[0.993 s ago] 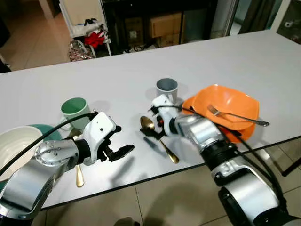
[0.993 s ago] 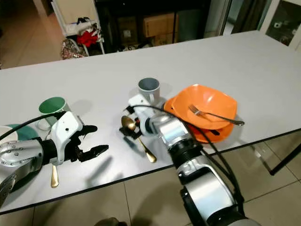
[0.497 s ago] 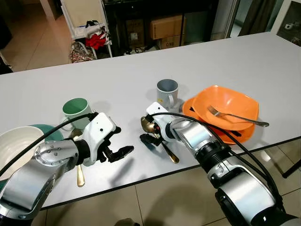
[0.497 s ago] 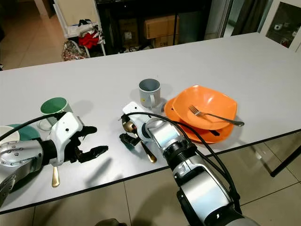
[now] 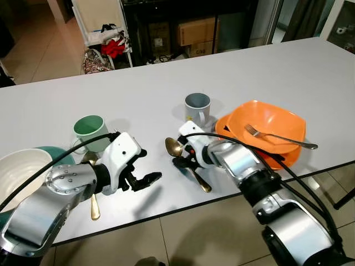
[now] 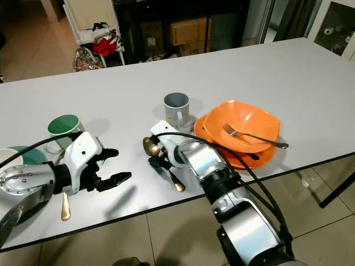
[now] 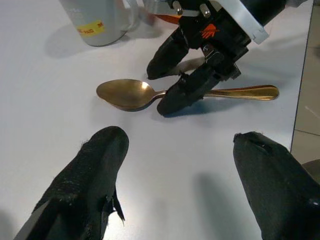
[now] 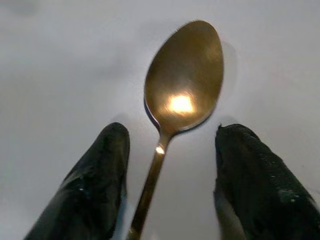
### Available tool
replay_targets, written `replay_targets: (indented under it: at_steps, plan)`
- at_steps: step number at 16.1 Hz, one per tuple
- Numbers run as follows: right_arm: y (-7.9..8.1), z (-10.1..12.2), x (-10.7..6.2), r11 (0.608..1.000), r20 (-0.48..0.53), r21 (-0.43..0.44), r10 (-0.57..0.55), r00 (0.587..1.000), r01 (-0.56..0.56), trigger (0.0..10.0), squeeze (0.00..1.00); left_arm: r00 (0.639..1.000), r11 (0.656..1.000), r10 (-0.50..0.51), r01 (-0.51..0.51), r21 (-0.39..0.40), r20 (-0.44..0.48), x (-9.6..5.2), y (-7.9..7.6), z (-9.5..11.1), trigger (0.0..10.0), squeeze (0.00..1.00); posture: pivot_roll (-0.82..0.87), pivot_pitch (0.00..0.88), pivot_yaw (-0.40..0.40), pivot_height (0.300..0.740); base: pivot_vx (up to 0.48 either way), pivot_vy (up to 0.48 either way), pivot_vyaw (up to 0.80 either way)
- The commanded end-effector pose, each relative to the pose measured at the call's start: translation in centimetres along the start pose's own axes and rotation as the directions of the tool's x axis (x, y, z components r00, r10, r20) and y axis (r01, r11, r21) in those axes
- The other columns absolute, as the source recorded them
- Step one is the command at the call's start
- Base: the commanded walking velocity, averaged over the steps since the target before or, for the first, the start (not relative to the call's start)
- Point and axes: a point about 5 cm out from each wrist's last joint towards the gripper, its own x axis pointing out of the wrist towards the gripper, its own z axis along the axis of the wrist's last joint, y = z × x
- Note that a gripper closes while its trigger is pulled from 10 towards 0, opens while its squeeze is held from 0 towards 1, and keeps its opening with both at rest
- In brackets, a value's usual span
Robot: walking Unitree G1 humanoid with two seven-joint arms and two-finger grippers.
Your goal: Setting the table
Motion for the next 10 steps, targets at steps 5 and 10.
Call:
replay_targets:
  at_steps: [5,10]
  plan:
    - [-0.09,-3.18,-0.35,0.998,-0.104,0.064,-0.001,0.995,0.007,0.0,0.0,1.0,1.0,-0.009,0.009,0.011,0.008,0.39,-0.02,0.44,10.0,0.07,0.07,0.0,0.081,0.74,0.0,0.0,0.0]
    - [-0.04,-3.05,-0.59,0.998,-0.093,0.069,-0.004,0.996,0.01,0.0,0.0,1.0,1.0,-0.006,0.006,0.012,0.009,0.37,0.01,0.43,10.0,0.07,0.07,0.0,0.081,0.74,0.0,0.0,0.0]
